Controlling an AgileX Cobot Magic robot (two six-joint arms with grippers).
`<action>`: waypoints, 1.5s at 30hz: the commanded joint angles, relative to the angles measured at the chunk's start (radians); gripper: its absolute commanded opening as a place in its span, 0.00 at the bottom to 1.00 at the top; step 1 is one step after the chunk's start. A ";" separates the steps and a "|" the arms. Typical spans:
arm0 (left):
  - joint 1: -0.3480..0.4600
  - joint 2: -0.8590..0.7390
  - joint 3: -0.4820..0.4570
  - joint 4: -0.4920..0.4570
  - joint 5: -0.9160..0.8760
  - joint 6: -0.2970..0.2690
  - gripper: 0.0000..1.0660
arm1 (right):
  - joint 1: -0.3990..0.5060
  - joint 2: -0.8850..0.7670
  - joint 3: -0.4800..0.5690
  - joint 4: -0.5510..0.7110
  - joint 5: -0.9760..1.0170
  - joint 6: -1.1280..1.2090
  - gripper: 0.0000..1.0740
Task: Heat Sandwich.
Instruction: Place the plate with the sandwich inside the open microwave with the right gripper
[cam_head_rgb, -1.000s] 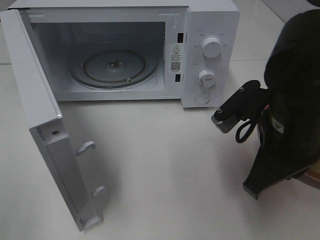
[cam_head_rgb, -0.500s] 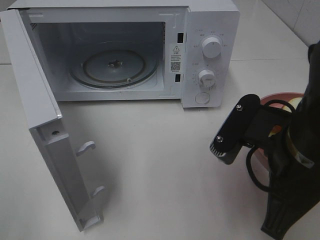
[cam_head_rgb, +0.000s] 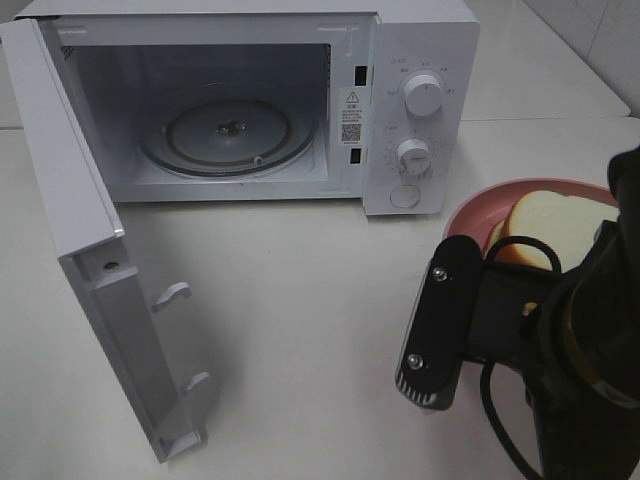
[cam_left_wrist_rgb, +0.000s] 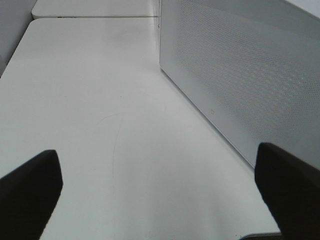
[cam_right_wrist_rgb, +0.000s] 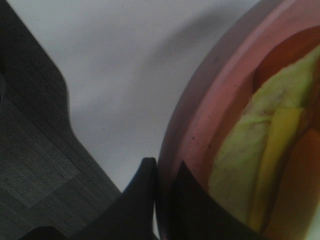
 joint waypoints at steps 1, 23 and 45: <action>-0.008 -0.026 0.004 -0.003 -0.008 -0.003 0.95 | 0.030 -0.004 0.006 -0.033 0.002 -0.055 0.04; -0.008 -0.026 0.004 -0.003 -0.008 -0.003 0.95 | 0.041 -0.004 0.006 -0.029 -0.155 -0.355 0.04; -0.008 -0.026 0.004 -0.003 -0.008 -0.003 0.95 | 0.041 -0.004 0.006 -0.033 -0.299 -0.603 0.04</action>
